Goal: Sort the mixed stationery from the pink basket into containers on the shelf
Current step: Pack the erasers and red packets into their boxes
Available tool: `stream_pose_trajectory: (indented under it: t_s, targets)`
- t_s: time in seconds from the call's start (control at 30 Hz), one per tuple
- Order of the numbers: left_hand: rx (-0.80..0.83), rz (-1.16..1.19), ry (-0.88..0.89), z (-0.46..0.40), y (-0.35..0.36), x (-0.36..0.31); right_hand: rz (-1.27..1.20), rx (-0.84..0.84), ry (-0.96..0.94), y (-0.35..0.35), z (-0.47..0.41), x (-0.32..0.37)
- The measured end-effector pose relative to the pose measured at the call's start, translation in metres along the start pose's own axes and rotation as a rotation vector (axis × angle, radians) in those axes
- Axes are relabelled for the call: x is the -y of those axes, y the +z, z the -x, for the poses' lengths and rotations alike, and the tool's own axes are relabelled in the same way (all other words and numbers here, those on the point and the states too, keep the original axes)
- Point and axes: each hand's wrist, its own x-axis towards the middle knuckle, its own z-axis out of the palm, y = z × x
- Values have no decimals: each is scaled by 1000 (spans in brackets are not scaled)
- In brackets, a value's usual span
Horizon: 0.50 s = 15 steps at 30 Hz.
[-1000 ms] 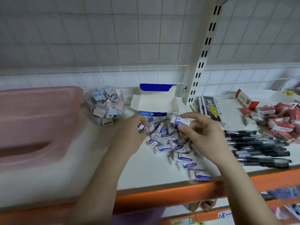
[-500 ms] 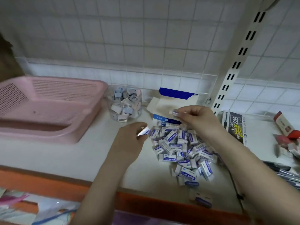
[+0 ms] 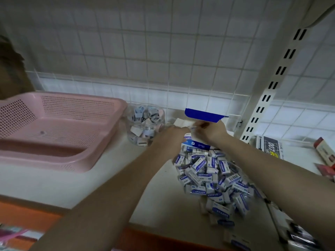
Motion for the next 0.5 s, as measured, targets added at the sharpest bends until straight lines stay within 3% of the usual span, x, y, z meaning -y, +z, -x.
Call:
stream_pose_trajectory:
  t_s: [0.17, 0.33, 0.5]
  targets:
    - [32, 103, -35, 4, 6, -4, 118, -96, -112, 6, -6, 2]
    - [57, 227, -24, 8, 11, -10, 228, -2, -199, 13, -2, 6]
    - [5, 533, -80, 10, 2, 6, 256, 61, -273, 3, 6, 6]
